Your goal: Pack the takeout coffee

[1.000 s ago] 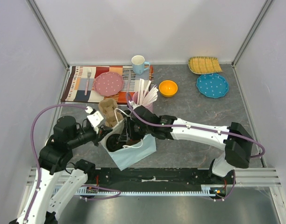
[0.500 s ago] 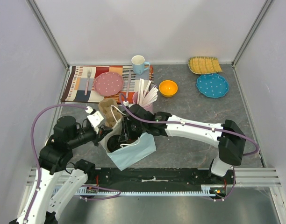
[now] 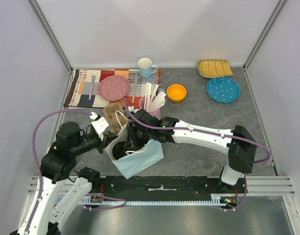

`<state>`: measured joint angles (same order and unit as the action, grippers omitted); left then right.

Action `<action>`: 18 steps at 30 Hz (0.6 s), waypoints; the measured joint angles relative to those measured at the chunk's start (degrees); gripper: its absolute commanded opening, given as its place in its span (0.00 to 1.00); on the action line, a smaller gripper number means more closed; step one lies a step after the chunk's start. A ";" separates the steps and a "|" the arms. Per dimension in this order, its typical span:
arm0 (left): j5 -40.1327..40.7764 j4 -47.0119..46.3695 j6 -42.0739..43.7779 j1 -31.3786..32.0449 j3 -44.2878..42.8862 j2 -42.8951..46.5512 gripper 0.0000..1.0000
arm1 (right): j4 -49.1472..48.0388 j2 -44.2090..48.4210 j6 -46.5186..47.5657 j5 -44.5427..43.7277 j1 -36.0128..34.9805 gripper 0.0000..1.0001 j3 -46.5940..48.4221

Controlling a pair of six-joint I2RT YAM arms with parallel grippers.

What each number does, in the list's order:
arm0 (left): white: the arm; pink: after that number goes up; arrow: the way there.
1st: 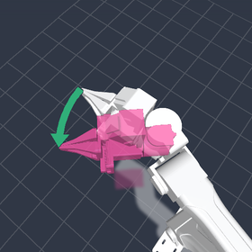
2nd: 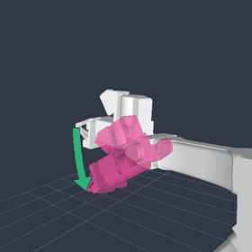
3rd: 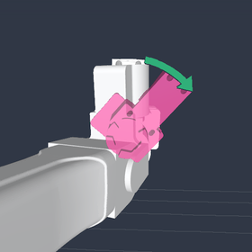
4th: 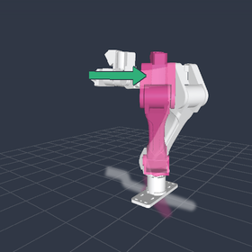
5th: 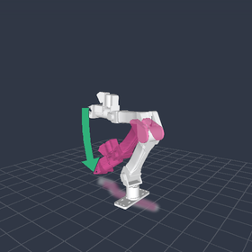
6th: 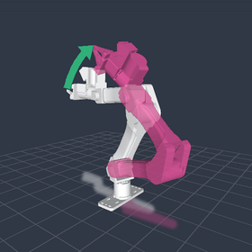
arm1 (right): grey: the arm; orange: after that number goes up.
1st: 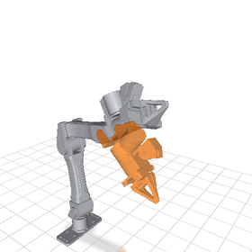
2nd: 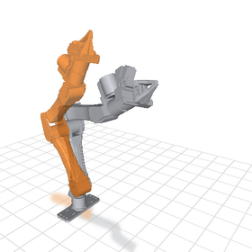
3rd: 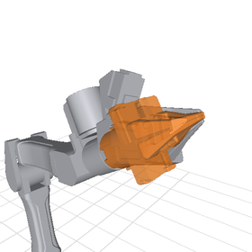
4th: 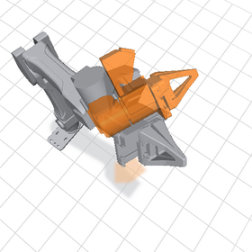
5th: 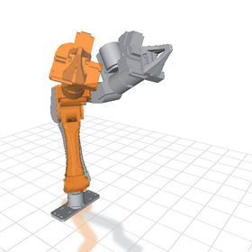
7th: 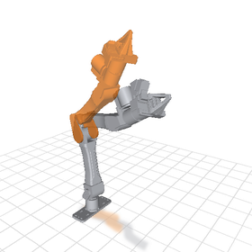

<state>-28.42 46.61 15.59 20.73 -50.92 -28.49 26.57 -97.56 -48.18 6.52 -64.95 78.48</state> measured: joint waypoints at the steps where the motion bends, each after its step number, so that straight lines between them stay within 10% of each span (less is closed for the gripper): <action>1: 0.00 0.00 0.02 0.00 0.00 0.02 0.02 | -0.02 -0.02 0.02 -0.07 -0.04 0.00 0.00; 18: -0.17 -0.26 1.05 0.02 0.00 0.33 0.02 | 6.58 3.30 -0.20 0.42 -0.52 0.00 0.70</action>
<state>-28.60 46.35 16.64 20.75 -50.92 -28.16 33.15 -94.26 -48.38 6.94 -65.47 79.18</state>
